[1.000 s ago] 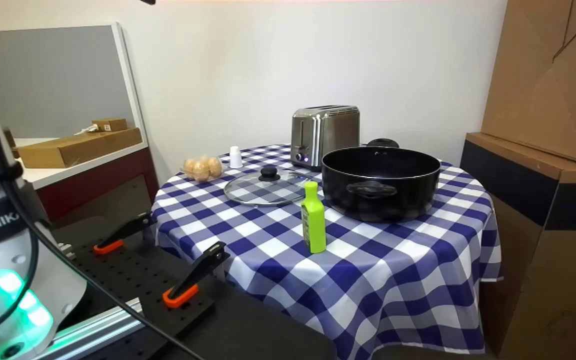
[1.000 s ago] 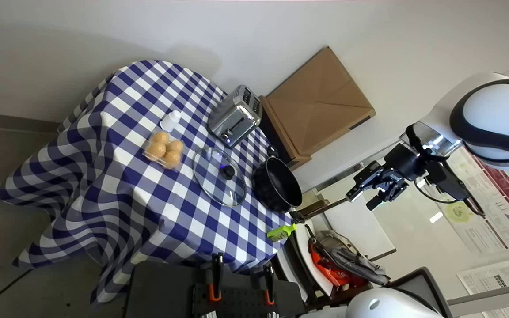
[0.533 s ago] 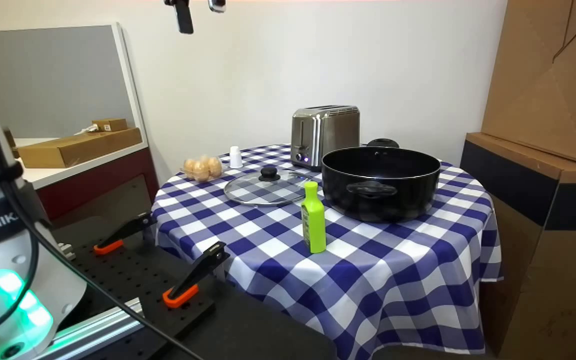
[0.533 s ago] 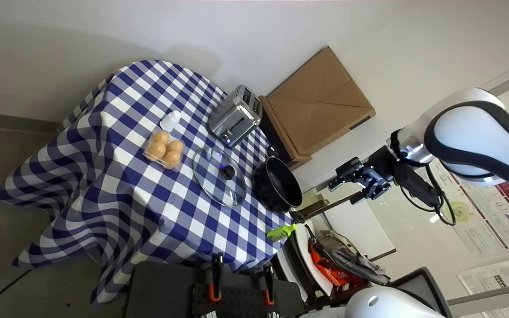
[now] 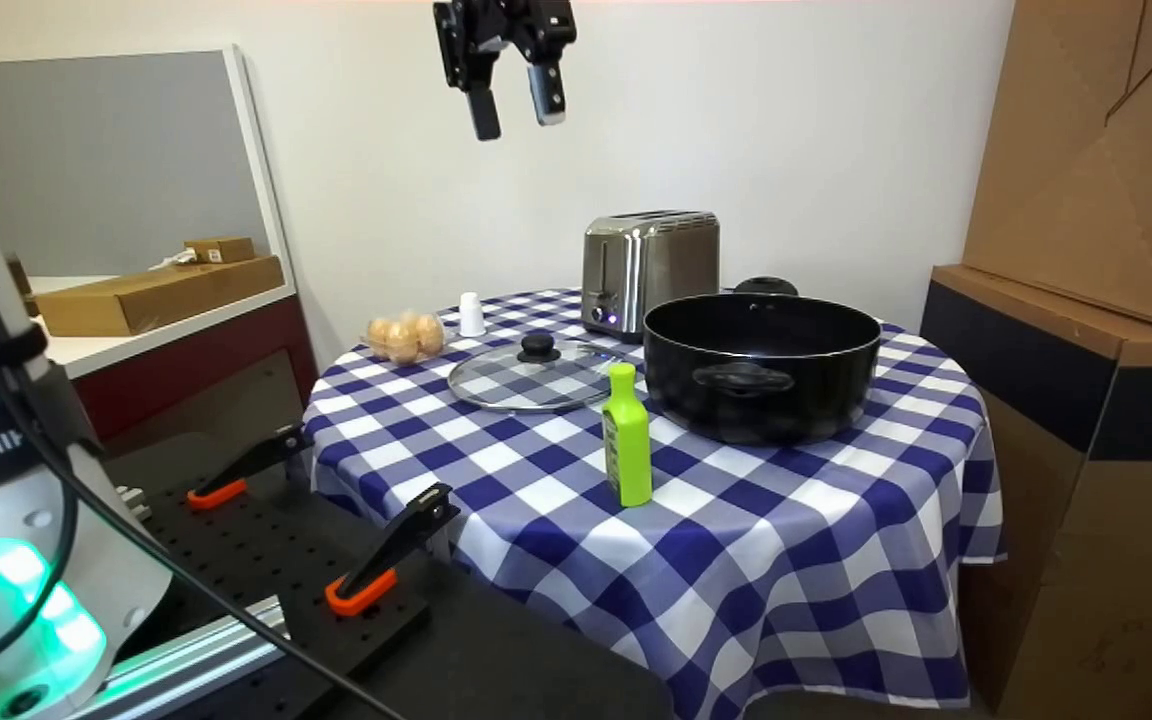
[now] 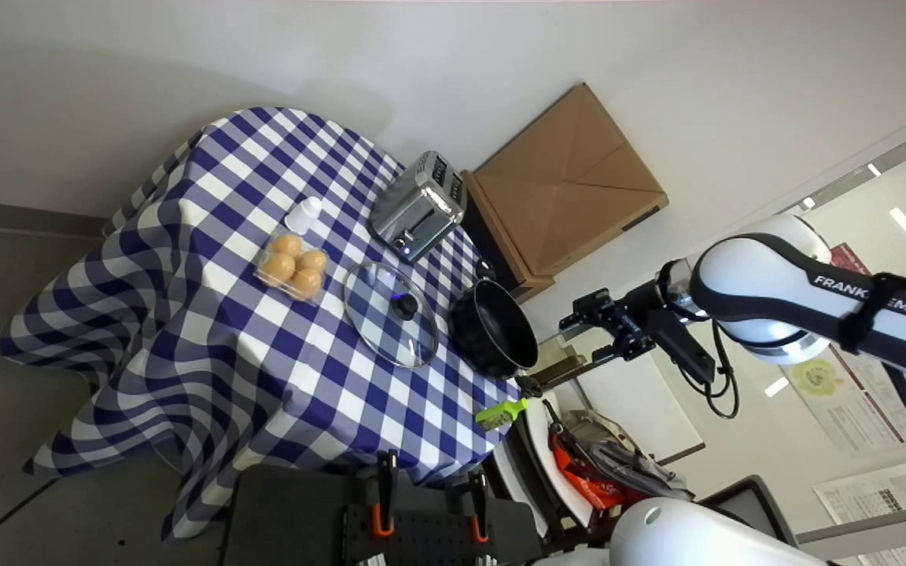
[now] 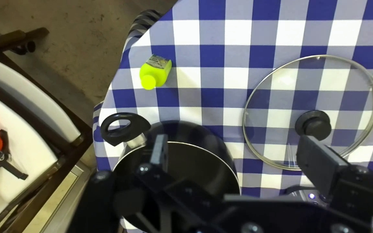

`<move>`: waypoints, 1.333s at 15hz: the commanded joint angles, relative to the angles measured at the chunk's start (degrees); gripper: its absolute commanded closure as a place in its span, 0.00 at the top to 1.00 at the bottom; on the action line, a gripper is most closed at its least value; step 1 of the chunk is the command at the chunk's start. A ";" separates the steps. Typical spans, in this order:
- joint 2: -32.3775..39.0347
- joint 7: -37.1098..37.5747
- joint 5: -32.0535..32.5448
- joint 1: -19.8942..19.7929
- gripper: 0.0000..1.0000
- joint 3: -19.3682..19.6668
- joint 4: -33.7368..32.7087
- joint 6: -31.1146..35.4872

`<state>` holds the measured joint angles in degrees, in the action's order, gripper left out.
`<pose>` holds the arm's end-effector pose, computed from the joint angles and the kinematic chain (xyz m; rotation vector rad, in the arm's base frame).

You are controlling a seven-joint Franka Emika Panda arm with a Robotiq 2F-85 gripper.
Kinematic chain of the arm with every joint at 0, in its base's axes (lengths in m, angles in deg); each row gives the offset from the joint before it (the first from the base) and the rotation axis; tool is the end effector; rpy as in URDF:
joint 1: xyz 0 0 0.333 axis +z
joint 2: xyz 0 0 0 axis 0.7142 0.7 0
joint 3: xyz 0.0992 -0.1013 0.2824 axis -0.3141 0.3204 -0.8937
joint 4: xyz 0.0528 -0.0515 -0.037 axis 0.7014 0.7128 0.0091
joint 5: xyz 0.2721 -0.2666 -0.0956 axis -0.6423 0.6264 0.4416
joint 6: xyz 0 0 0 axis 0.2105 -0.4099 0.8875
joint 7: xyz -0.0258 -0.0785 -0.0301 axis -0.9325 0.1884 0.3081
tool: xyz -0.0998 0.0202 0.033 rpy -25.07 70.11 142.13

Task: Move the green bottle to the left

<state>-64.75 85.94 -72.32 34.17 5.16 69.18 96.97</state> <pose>0.3311 -0.0948 0.4134 2.9944 -0.4597 0.1984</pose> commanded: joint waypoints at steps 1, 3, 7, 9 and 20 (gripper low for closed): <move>8.25 -1.48 1.01 -2.35 1.00 1.90 -0.55 7.40; 12.48 -1.14 0.87 -3.03 1.00 2.02 -0.87 10.43; 20.63 1.20 1.90 -4.36 1.00 1.24 -1.41 16.00; 24.04 2.10 2.69 -5.13 1.00 1.52 -1.90 17.97; 33.76 7.85 8.13 -8.13 1.00 6.27 -2.13 20.72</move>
<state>-33.82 90.39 -67.14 26.75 10.01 67.90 115.36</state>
